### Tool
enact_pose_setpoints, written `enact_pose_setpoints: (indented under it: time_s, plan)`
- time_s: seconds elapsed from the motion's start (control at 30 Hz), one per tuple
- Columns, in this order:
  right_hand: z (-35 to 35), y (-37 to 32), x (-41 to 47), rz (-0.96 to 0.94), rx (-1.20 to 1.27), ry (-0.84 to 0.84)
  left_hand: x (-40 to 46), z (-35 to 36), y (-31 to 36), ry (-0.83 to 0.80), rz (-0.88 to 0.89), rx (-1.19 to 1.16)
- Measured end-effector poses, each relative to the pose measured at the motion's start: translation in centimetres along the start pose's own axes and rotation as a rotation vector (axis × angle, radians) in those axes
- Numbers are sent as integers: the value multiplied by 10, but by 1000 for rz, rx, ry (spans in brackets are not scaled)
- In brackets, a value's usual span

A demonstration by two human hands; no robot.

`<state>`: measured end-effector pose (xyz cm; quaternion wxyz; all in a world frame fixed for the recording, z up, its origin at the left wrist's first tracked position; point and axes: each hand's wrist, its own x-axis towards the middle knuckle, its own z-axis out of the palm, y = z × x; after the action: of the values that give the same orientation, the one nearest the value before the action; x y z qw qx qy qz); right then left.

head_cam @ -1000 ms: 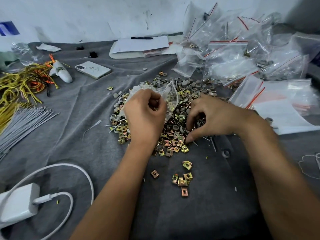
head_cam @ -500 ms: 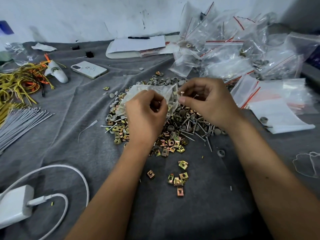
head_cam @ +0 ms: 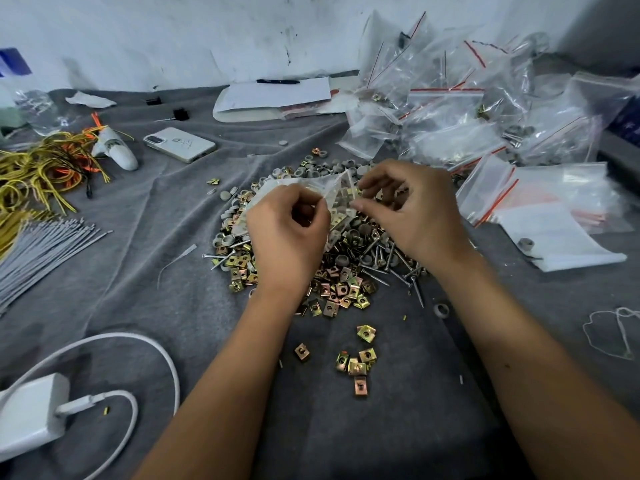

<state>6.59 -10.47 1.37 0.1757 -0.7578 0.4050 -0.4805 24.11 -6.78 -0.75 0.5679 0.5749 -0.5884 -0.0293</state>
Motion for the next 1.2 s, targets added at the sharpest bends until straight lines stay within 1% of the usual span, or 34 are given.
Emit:
enact_pose_setpoints:
  time_s: [0.03, 0.07, 0.1, 0.23, 0.3, 0.37, 0.43, 0.57, 0.63, 0.7, 0.8, 0.9, 1.07, 1.13, 1.2]
  plan:
    - [-4, 0, 0, 0, 31, 4, 0, 0, 0, 9, -9, 1]
    - [-9, 2, 1, -4, 53, -26, 0, -1, -1, 19, -23, 0]
    - [-14, 3, 2, -9, 47, -97, 1, -1, -1, 28, -38, -2]
    - [-21, 4, 4, -40, -209, -541, 2, -1, -3, 43, -77, -5]
    - [-21, 3, 5, -1, -301, -681, 2, -1, -3, 42, -88, -11]
    - [-22, 3, 5, 31, -375, -746, 2, -1, -4, 45, -95, -15]
    - [-23, 1, 6, 33, -443, -757, 3, -1, -4, 48, -96, -19]
    - [-17, -1, 5, 15, -472, -796, 3, 0, -3, 38, -81, -11]
    - [-13, -1, 2, -4, -480, -790, 3, 0, -3, 35, -76, -4]
    - [-12, -1, 1, -26, -423, -736, 3, 1, -4, 35, -78, 3]
    - [-17, 1, 3, -32, -195, -609, 2, 0, -4, 26, -83, -10]
    - [-25, 5, 5, 11, 9, -508, 2, 0, -3, 22, -65, -8]
    - [-17, 4, 4, 36, 322, -181, 0, 1, 0, -26, 84, 38]
    - [-9, 1, 2, 24, 334, -109, -1, 2, 3, -48, 135, 48]
    - [-2, -1, 0, -8, 253, -89, -2, 2, 4, -62, 148, 40]
